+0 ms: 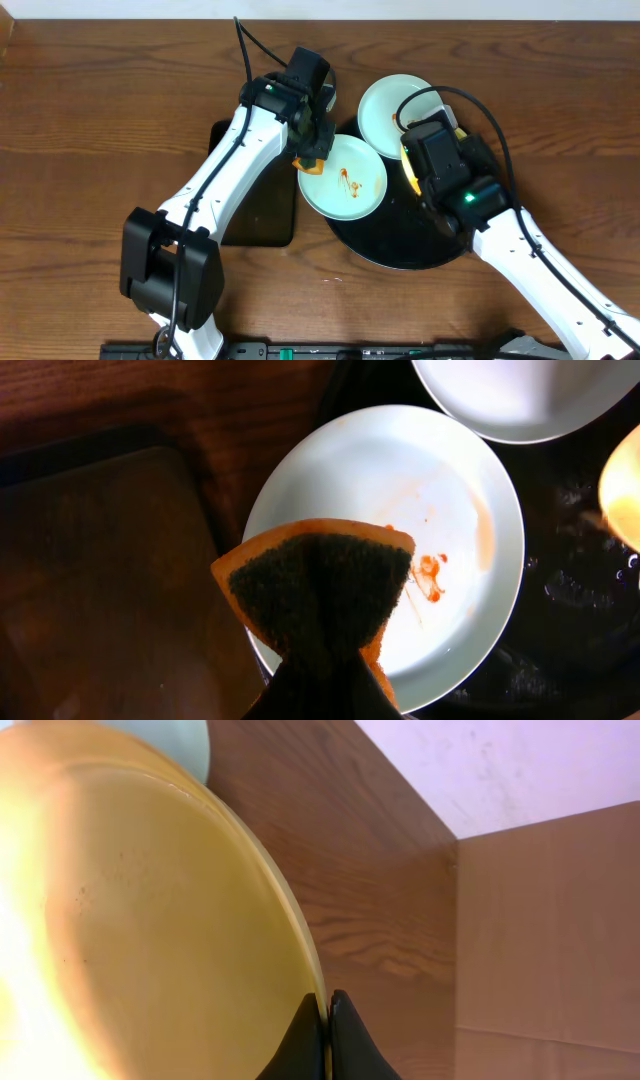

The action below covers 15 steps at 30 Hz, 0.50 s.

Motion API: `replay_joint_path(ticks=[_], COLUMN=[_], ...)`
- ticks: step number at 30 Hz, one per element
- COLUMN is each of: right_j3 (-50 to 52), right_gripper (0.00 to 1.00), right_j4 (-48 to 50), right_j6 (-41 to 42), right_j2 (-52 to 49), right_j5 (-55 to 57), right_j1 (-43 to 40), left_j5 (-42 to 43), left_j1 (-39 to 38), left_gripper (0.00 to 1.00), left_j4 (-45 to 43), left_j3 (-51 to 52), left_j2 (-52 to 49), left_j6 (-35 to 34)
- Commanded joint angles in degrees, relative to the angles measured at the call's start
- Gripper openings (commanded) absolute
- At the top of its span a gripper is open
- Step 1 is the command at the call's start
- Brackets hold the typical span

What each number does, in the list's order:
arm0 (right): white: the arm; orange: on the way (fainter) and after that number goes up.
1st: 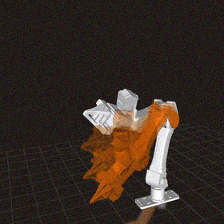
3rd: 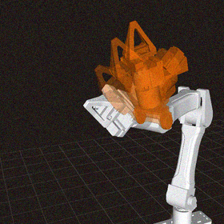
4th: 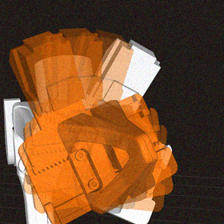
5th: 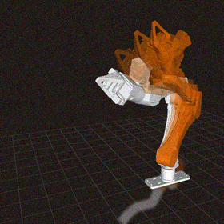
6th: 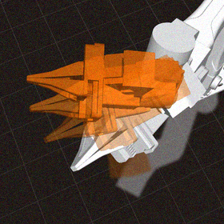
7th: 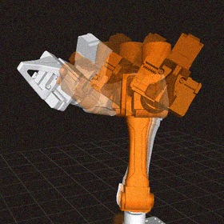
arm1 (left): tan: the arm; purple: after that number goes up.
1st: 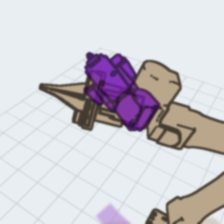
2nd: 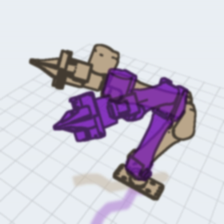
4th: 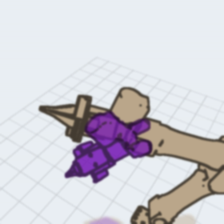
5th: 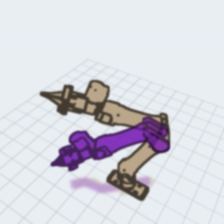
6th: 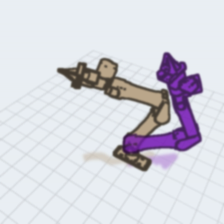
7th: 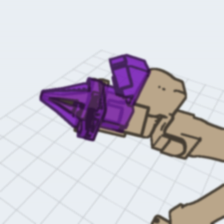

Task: Clean dirty plates on tray and stack at the side
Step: 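Lift the yellow plate with the right gripper and set it right of the tray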

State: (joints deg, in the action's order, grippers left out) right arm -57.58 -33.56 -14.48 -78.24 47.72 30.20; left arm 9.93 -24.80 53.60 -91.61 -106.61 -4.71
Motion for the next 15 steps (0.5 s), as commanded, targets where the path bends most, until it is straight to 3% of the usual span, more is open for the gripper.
replay_joint_path(ticks=[1,15], right_j3=[-1.1,-1.1], right_gripper=[0.01,0.01], right_j4=[0.2,0.2], right_j6=[-1.0,1.5], right_j2=[1.0,1.0], right_j5=[3.5,2.7], right_j1=[0.6,0.0], left_j5=[-0.1,-0.1], left_j1=[0.1,0.1], left_gripper=[0.07,0.07], left_j4=[0.2,0.2], left_j3=[-0.3,-0.3], left_j2=[1.6,1.6], left_j6=[-0.5,-0.5])
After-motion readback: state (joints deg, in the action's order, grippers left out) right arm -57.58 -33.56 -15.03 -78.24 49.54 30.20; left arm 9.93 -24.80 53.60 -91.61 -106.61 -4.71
